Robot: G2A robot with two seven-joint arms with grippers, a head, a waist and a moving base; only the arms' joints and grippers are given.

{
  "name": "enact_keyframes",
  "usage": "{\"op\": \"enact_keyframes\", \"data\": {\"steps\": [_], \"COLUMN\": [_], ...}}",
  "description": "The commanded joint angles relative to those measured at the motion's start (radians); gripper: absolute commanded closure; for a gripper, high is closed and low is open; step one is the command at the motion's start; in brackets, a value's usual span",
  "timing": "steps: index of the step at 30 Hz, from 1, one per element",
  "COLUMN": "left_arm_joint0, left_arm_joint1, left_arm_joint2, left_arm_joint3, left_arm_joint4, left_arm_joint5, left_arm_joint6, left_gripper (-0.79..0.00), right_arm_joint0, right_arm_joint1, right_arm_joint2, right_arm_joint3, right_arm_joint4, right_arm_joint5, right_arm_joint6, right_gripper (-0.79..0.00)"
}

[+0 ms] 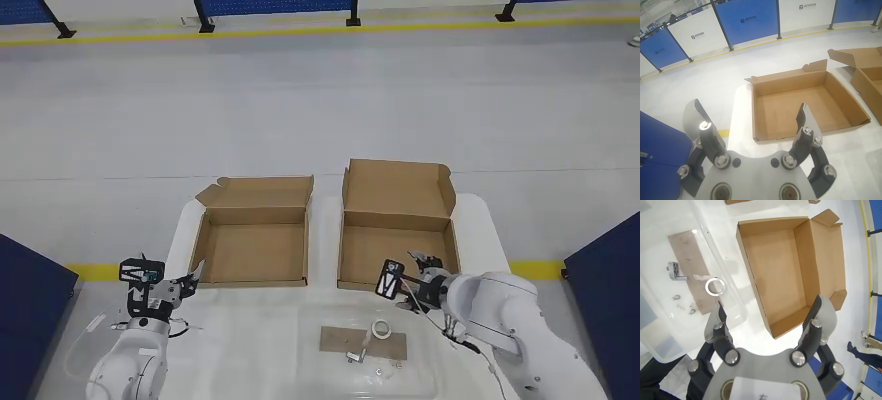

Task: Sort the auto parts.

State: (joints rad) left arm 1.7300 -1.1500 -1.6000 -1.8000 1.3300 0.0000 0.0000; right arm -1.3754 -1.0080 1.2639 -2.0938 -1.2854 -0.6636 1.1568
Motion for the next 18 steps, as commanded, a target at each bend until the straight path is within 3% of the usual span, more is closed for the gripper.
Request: {"op": "enact_keyframes", "data": {"steps": [1,3,18], "left_arm_joint0": [0.000,0.000,0.000], "left_arm_joint1": [0.000,0.000,0.000], "left_arm_joint2": [0.000,0.000,0.000], "left_arm_joint3": [0.000,0.000,0.000], "left_arm_joint4": [0.000,0.000,0.000], "left_arm_joint5": [0.000,0.000,0.000], "left_arm_joint6": [0.000,0.000,0.000], "left_gripper": [-0.785,-0.785,-0.785], "right_arm_joint0": [0.029,0.069,0.084], "right_arm_joint1": [0.019,0.040,0.051], "right_arm_joint2": [-0.047,-0.094,-0.160], "right_arm_joint3": [0.009,0.014,0.005], "right_arm_joint4": [0.033,0.085,0.119], "right_arm_joint5": [0.039,0.061,0.033], "right_arm_joint6": [0.039,0.061,0.033], "right_gripper": [-0.785,-0.785,-0.785]}}
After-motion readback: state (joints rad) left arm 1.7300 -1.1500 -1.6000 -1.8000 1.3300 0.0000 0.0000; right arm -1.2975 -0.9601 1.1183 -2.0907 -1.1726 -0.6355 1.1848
